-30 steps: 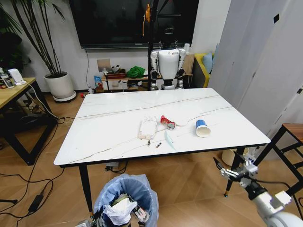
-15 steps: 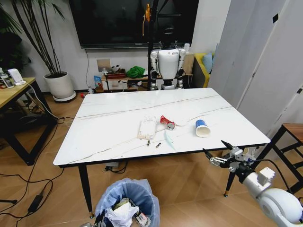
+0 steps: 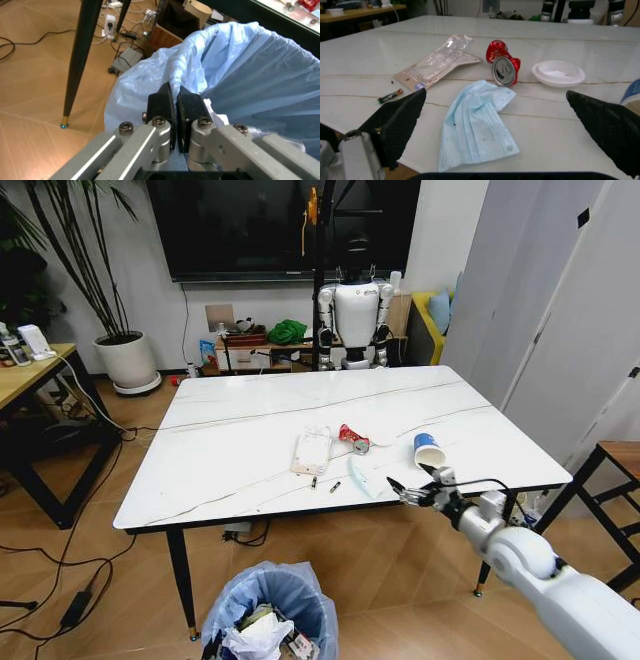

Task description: Pick up the trash bin and place the trash from the table into it.

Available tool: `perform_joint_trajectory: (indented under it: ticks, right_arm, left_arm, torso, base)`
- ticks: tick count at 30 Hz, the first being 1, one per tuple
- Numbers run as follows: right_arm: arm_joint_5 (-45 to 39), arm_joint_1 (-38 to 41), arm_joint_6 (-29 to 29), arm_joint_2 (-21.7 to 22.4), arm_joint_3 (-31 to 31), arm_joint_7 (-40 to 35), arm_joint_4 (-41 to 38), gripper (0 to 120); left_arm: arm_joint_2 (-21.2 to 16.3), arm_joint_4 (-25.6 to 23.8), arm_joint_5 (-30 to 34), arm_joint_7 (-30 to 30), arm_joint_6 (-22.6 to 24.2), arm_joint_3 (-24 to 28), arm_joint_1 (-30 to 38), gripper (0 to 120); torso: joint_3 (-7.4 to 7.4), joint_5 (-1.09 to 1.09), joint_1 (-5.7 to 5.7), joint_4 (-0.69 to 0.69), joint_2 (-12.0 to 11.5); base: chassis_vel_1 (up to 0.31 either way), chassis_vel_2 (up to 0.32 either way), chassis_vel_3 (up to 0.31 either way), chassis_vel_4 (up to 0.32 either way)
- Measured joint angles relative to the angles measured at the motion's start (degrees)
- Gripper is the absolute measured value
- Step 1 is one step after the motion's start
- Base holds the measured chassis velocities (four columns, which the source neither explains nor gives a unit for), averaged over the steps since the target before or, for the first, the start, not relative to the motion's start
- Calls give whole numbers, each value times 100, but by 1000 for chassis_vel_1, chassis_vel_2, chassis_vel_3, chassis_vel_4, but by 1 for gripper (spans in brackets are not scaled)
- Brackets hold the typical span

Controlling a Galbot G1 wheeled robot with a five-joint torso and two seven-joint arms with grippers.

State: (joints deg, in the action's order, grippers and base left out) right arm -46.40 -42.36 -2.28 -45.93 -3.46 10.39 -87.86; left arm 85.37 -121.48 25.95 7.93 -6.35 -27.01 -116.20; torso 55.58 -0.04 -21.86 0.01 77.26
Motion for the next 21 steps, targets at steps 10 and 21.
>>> perform_joint_trajectory:
  ticks: [10, 21]
  right_arm:
    - [-104, 920, -150, -527, -935, 17, 939, 100]
    - [-122, 1226, -177, -862, -1377, -9, 1451, 100]
  left_arm:
    - [40, -3, 31, 6, 2, -108, 3, 0]
    - [28, 50, 133, 38, 17, -165, 83, 0]
  torso:
    - [0, 4, 0, 0, 0]
    - [0, 4, 0, -1, 0]
  base:
    - [0, 0, 0, 0]
    - [0, 0, 0, 0]
